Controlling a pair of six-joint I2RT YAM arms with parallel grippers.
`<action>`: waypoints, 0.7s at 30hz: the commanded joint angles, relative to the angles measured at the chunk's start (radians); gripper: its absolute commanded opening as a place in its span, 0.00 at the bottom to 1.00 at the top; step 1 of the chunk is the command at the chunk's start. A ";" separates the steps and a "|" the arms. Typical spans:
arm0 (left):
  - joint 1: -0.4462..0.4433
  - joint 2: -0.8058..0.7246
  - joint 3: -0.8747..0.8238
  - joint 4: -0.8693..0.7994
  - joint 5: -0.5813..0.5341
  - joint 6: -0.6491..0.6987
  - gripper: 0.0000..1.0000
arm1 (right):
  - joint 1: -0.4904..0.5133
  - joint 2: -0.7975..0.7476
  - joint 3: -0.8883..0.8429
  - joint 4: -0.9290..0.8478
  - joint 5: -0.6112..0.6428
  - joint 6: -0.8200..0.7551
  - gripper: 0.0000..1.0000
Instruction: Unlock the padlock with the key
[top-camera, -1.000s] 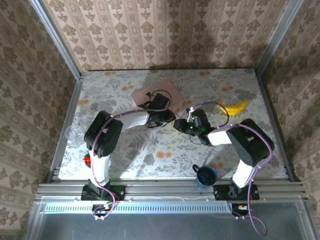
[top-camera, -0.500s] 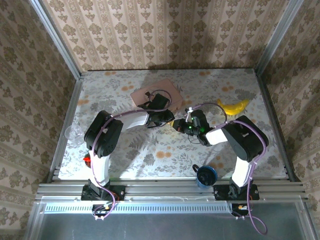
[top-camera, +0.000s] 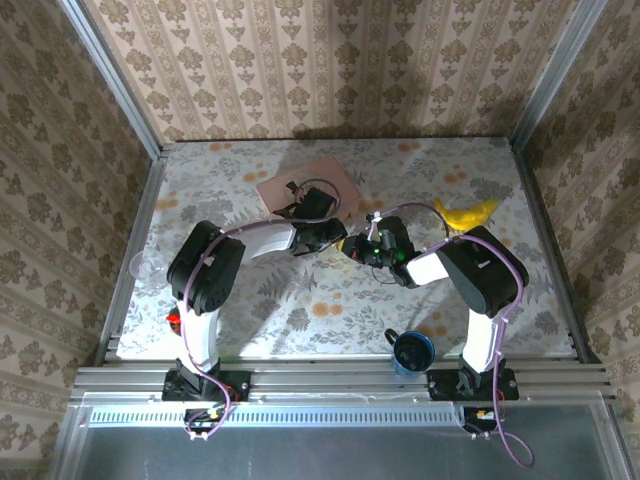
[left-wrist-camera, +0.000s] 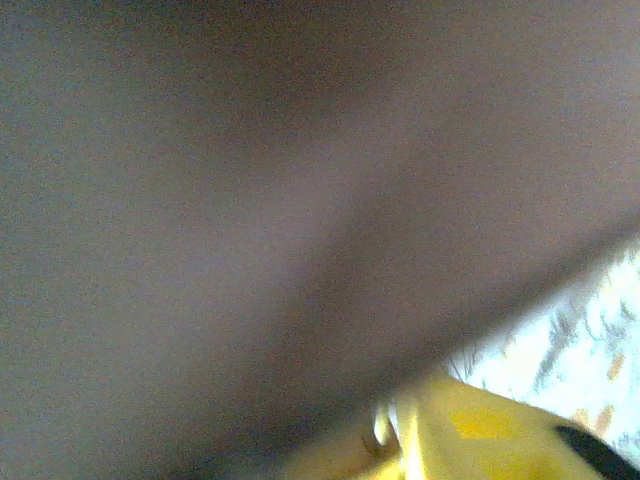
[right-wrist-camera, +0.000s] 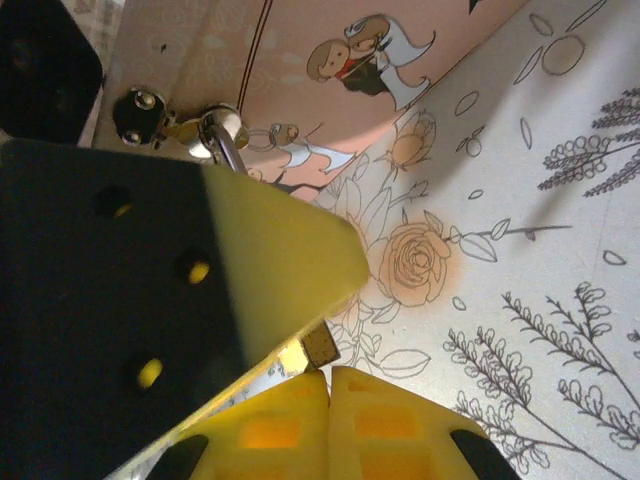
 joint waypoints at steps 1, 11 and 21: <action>-0.041 -0.036 -0.029 0.005 0.180 -0.015 0.56 | 0.005 0.034 0.034 0.097 0.061 0.031 0.00; -0.031 -0.091 -0.060 0.041 0.139 0.029 1.00 | 0.004 0.067 0.037 0.135 0.067 0.068 0.00; -0.012 -0.158 -0.114 0.020 0.057 0.045 1.00 | 0.004 0.071 0.040 0.150 0.074 0.086 0.00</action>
